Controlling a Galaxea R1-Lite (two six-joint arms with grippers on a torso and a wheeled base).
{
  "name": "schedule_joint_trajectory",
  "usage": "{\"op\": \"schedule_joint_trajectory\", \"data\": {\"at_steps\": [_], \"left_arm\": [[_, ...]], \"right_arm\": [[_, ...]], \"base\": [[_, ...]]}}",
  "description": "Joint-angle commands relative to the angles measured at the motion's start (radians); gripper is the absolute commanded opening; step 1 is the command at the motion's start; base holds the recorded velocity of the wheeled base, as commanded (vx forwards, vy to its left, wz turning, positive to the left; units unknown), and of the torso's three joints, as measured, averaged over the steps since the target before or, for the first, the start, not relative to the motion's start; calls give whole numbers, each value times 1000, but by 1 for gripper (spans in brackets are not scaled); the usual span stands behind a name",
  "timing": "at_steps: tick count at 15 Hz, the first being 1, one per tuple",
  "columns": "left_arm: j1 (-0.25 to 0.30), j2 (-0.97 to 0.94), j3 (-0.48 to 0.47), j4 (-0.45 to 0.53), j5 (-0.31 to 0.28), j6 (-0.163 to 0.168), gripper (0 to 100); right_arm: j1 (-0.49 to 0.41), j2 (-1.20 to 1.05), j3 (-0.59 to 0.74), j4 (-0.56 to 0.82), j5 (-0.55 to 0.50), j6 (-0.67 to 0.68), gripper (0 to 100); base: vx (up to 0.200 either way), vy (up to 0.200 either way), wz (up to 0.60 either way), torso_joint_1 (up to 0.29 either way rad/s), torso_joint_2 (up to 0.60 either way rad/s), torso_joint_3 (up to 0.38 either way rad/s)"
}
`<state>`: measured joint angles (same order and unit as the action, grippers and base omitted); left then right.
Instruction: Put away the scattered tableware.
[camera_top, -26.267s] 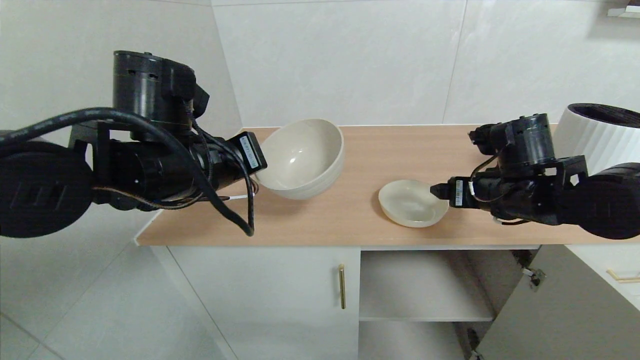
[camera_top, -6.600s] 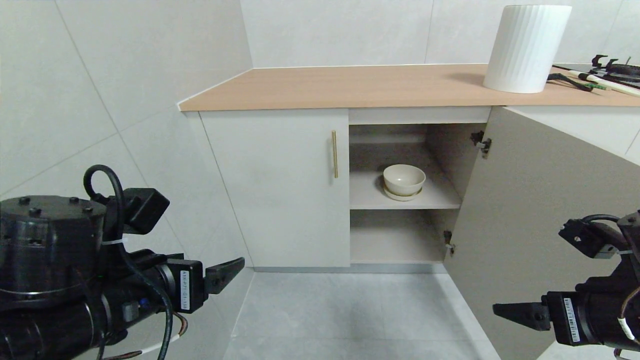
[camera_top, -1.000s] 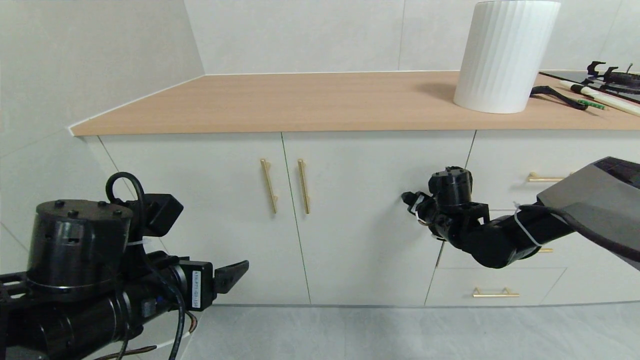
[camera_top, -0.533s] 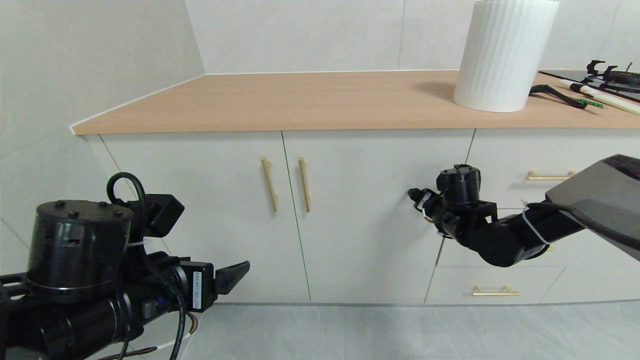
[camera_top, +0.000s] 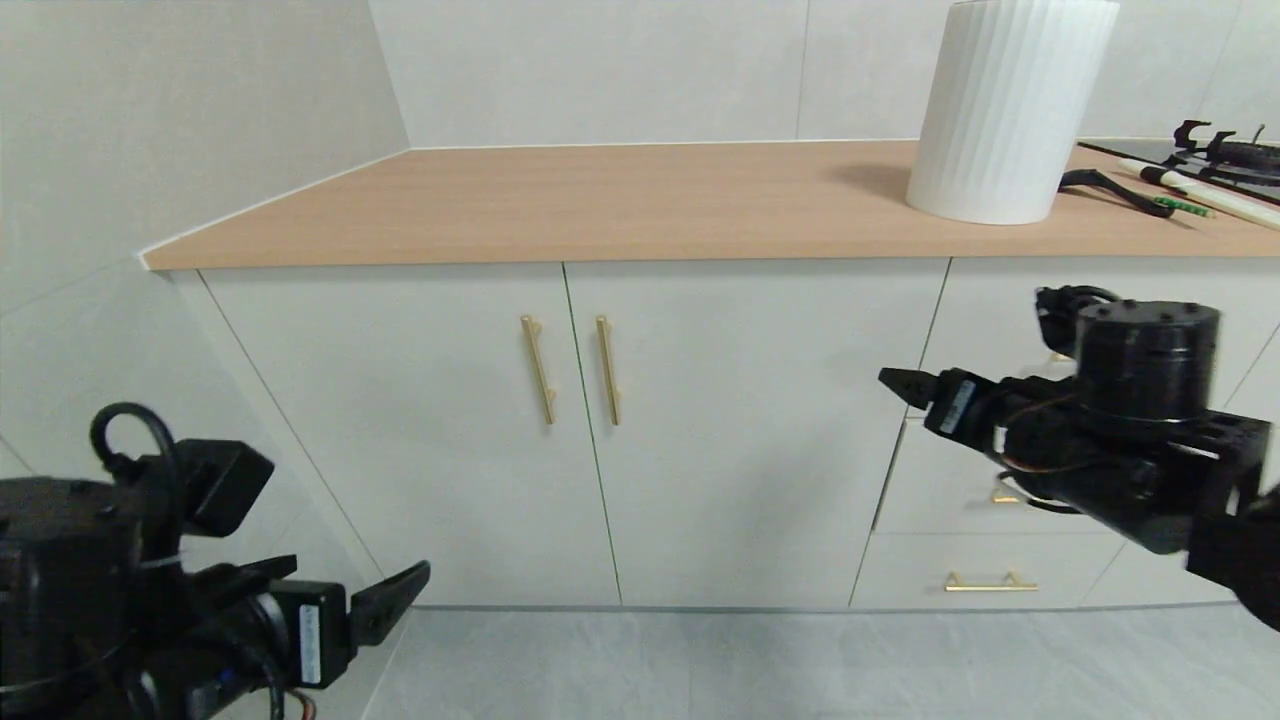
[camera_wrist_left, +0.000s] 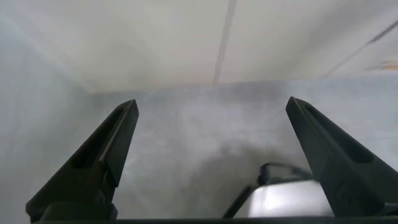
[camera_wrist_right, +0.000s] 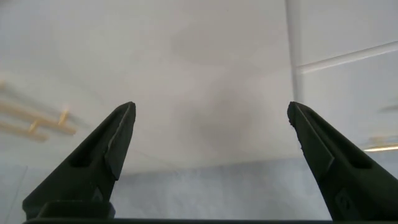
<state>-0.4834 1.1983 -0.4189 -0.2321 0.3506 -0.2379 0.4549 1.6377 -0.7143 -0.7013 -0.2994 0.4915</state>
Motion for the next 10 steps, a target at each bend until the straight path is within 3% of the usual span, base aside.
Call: {"op": "schedule_joint_trajectory", "data": {"at_steps": [1, 3, 6, 8, 10], "left_arm": [[3, -264, 167, 0, 27, 0, 100], [82, -467, 209, 11, 25, 17, 100], [184, -729, 193, 135, 18, 80, 100], [224, -855, 183, 266, -24, 111, 100], [249, -924, 152, 344, -27, 111, 100]], "right_arm": [[-19, -472, 303, 0, -6, -120, 100], [-68, -720, 395, 117, -29, -192, 100], [-111, -1092, 354, 508, -27, -240, 100], [-179, -1239, 337, 649, -29, -289, 100], [-242, -1320, 338, 680, -29, -344, 100]], "base": [[0, 0, 0, 0, 0, 0], [0, 0, 0, 0, 0, 0], [0, 0, 0, 0, 0, 0], [0, 0, 0, 0, 0, 0], [0, 0, 0, 0, 0, 0]]}}
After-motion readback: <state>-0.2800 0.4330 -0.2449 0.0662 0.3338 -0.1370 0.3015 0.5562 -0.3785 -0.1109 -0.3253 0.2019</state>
